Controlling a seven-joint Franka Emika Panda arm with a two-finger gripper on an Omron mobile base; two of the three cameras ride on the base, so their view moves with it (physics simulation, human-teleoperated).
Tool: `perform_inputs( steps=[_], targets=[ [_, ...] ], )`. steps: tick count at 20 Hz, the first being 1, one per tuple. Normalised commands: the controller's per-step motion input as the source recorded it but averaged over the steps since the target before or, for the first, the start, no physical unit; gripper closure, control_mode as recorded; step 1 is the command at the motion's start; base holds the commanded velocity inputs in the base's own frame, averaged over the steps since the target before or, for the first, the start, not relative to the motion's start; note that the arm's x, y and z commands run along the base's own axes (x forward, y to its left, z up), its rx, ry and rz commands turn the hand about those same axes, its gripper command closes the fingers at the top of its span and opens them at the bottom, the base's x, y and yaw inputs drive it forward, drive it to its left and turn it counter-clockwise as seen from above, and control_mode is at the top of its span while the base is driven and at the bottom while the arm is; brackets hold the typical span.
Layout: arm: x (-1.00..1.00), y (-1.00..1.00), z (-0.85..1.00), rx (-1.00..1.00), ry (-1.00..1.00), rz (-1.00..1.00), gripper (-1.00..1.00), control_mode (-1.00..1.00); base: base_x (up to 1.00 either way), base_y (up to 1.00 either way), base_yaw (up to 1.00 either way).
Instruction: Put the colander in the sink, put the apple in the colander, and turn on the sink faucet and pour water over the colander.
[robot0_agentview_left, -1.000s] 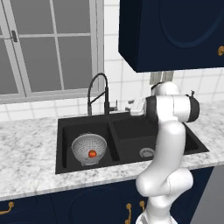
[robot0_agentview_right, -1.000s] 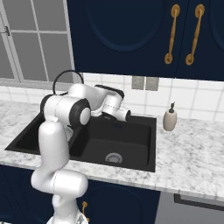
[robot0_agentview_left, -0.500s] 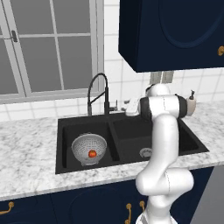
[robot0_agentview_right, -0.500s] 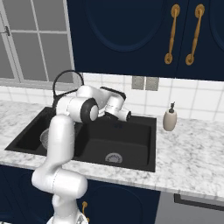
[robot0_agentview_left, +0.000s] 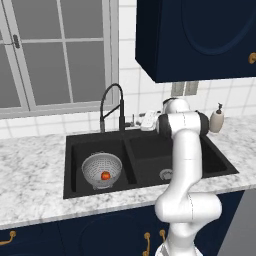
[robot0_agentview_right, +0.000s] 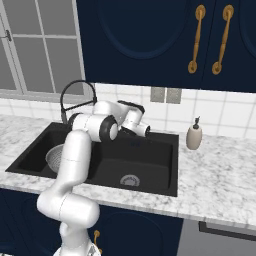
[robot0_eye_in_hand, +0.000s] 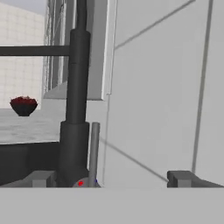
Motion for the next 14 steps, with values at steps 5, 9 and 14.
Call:
perform_inputs(
  steps=[5, 9, 14],
  targets=[
    [0.25, 0.28, -0.17, 0.00, 0.00, 0.00, -1.00, -1.00, 0.00, 0.00, 0.00],
    [0.28, 0.26, -0.03, 0.00, 0.00, -0.02, -1.00, -1.00, 0.00, 0.00, 0.00],
    [0.12, 0.11, 0.00, 0.00, 0.00, -0.06, -1.00, -1.00, 0.00, 0.00, 0.00]
  ],
)
